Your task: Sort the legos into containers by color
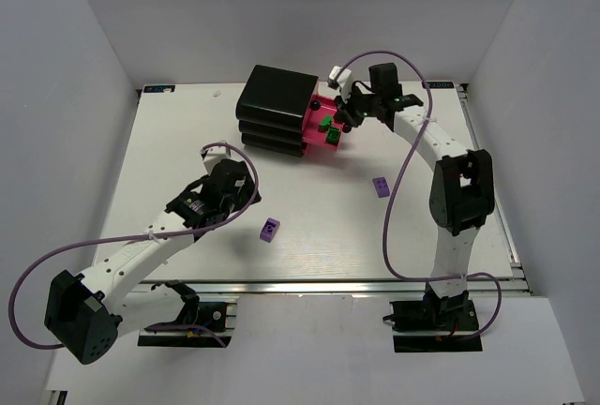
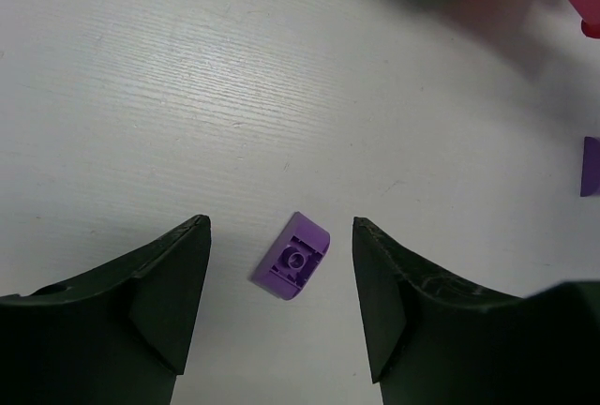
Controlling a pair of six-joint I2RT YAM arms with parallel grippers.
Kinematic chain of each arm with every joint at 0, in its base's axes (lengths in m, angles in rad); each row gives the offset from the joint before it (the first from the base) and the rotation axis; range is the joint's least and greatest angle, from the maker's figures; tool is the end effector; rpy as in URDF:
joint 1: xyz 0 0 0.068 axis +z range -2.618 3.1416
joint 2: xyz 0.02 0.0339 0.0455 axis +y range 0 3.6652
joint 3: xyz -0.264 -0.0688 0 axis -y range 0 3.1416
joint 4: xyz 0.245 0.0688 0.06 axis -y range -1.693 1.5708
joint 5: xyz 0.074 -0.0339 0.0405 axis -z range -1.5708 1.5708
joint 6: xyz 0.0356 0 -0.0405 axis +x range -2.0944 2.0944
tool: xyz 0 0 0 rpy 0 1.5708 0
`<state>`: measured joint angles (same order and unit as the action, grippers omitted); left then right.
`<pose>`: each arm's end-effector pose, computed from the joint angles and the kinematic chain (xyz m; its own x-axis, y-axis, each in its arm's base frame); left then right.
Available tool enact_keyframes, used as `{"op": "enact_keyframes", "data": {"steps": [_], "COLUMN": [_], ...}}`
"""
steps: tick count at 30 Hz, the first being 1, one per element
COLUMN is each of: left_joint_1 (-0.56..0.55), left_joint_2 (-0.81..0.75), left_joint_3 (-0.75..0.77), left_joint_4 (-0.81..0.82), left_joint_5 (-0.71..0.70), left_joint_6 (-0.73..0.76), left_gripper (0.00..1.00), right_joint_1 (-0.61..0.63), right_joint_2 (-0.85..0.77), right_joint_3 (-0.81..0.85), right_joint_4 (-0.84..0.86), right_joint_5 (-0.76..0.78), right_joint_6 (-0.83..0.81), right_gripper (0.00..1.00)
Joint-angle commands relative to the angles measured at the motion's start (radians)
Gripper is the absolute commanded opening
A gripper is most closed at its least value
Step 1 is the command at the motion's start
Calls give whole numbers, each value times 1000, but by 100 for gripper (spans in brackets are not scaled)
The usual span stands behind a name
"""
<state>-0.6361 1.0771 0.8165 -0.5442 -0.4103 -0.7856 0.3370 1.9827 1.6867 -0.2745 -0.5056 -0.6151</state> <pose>0.1862 -0.1199 0.2640 -0.6378 -0.3352 -0.6934 -0.1822 0.9404 -0.2871 0.4341 0.1704 0.2846 -0.0273 -0.5445 -0.8383 -0.8446 0.4612 -0.2720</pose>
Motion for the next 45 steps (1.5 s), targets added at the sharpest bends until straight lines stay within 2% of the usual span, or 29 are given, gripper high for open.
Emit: {"op": "enact_keyframes", "data": {"steps": [1, 3, 10, 24, 45], "left_joint_1": [1, 1, 1, 1, 1], "left_joint_2": [0, -2, -23, -55, -56], "left_joint_3": [39, 36, 27, 19, 39], "left_joint_4": [21, 21, 12, -11, -36], "left_joint_5": [-1, -2, -10, -22, -33], "left_joint_6": [14, 14, 5, -9, -20], "left_gripper": [72, 72, 72, 72, 72], "right_joint_1": [-16, -16, -9, 7, 59], "right_joint_2": [-47, -19, 82, 143, 275], "right_joint_3": [30, 56, 160, 176, 304], "right_joint_4": [-143, -190, -308, -301, -238], "right_joint_5": [-140, -151, -157, -123, -102], "right_joint_6": [-147, -195, -230, -241, -172], "right_gripper": [11, 6, 6, 8, 11]}}
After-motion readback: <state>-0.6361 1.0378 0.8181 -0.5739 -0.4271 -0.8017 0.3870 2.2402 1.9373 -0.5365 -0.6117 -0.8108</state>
